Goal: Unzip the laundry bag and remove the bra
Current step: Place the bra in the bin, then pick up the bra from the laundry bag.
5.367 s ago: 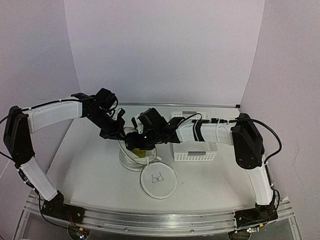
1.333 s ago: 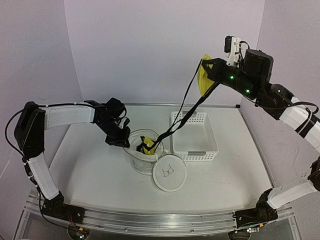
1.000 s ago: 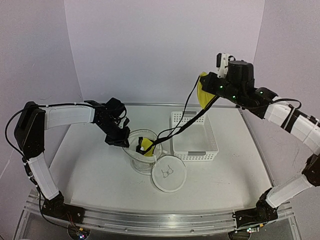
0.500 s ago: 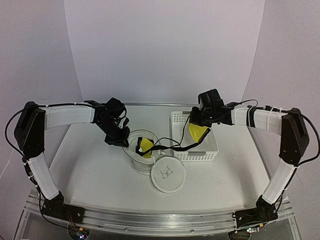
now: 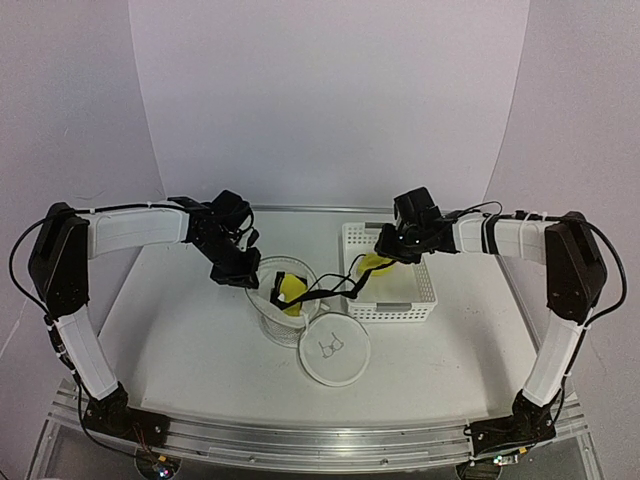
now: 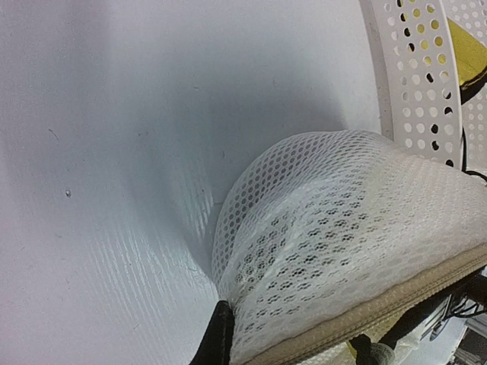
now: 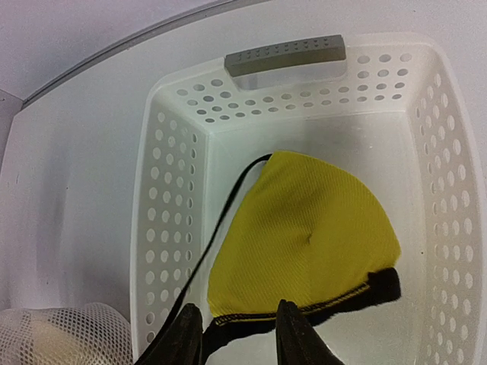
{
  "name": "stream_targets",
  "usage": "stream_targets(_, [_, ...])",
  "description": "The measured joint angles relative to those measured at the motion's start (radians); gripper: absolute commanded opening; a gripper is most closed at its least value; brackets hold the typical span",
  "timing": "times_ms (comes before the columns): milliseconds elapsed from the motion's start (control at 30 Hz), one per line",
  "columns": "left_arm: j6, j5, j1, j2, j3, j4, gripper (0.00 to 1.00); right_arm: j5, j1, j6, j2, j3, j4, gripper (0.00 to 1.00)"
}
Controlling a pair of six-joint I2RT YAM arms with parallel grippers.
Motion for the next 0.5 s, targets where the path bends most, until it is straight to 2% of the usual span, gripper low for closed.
stream_targets(167, [0.0, -0.002, 0.0, 0.0, 0.011, -0.001, 0.0, -0.026, 0.0, -0.006, -0.027, 0.0, -0.006, 0.41])
stream_targets(333, [0.0, -0.004, 0.0, 0.0, 0.018, -0.001, 0.0, -0.107, 0.004, -0.043, -0.124, 0.002, -0.031, 0.48])
stream_targets(500, [0.0, -0.007, 0.0, 0.0, 0.018, -0.002, 0.0, -0.195, 0.066, -0.099, -0.206, 0.049, -0.048, 0.56])
